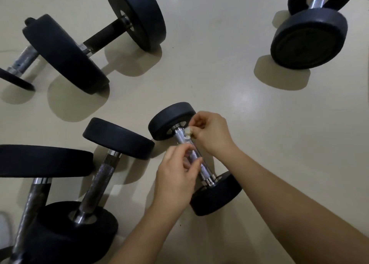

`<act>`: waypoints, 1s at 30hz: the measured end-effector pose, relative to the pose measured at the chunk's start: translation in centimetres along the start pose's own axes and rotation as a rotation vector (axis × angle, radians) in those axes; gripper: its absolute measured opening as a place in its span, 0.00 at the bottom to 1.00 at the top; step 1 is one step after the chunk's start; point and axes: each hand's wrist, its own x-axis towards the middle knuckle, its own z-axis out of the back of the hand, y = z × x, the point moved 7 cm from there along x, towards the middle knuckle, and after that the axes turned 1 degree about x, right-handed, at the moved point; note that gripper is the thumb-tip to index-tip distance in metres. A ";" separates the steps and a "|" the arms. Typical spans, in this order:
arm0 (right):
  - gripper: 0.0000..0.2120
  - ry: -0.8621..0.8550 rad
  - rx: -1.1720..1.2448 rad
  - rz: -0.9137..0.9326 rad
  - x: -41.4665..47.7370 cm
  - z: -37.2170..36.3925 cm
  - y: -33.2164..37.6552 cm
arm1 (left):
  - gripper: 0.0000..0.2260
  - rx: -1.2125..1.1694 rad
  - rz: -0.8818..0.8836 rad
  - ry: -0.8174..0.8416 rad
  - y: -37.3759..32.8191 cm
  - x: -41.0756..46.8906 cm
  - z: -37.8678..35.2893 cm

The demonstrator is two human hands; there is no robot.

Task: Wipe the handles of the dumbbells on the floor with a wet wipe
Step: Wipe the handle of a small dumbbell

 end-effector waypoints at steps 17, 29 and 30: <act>0.04 0.169 -0.200 -0.020 -1.3 -0.6 -0.6 | 0.27 0.668 -0.231 -0.135 -3.5 4.7 5.7; 0.05 0.033 -0.014 -0.165 -8.7 2.1 -4.0 | 0.14 0.234 -0.274 0.073 -5.4 9.3 2.8; 0.04 -0.038 -0.026 -0.119 -9.2 2.5 -3.7 | 0.17 0.084 -0.262 0.136 -5.7 9.4 2.0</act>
